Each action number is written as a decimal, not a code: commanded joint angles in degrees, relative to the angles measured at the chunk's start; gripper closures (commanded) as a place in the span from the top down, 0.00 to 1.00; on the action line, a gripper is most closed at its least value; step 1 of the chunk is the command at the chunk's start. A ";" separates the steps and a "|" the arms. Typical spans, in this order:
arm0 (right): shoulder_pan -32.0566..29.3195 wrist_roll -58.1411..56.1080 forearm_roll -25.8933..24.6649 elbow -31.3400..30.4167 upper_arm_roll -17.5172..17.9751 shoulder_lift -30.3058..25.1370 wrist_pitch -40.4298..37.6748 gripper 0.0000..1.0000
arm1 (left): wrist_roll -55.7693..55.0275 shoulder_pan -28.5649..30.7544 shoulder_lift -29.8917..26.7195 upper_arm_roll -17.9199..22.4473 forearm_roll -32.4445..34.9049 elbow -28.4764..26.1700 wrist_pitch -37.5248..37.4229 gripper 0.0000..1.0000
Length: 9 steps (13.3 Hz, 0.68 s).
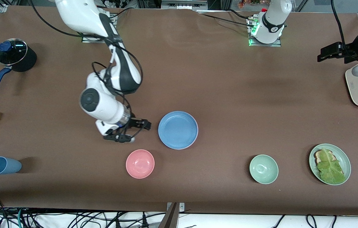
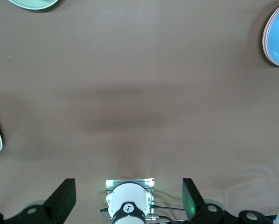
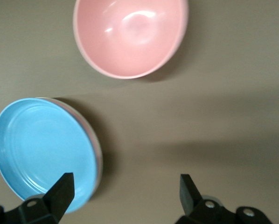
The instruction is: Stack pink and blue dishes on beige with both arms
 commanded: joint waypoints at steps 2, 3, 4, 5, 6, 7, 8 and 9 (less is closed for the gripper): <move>0.06 -2.62 -1.88 2.60 -9.17 -6.07 -15.73 1.00 | 0.47 -0.30 -0.93 -0.66 -0.65 -1.32 0.61 1.00; -0.03 -3.86 -1.79 5.67 -12.77 -6.07 -21.61 1.00 | 0.73 -0.57 -0.84 -0.83 -0.65 -1.32 0.61 1.00; -0.38 -5.43 -1.53 9.62 -16.89 -6.07 -26.89 1.00 | 0.73 -0.66 -0.23 -0.83 -0.65 -1.24 0.70 1.00; -0.47 -8.06 -1.44 13.31 -20.59 -5.64 -31.29 1.00 | 0.64 -0.57 0.64 -0.75 -0.57 -1.06 0.70 1.00; -0.47 -12.09 -1.88 15.44 -22.54 -5.81 -33.51 1.00 | 0.64 -0.48 0.91 -0.75 -0.39 -0.97 0.79 1.00; -0.38 -17.52 -2.14 15.89 -24.65 -5.98 -34.84 1.00 | 0.64 -0.57 1.87 -0.75 -0.48 0.42 0.88 1.00; 0.40 -22.71 -3.10 15.98 -26.32 -6.68 -35.29 1.00 | 0.64 -0.66 3.71 -0.83 -0.22 3.22 0.88 1.00; 0.06 -26.51 -6.59 15.98 -26.16 -8.78 -36.51 1.00 | 0.56 -0.66 5.12 -0.83 -0.21 4.64 0.79 1.00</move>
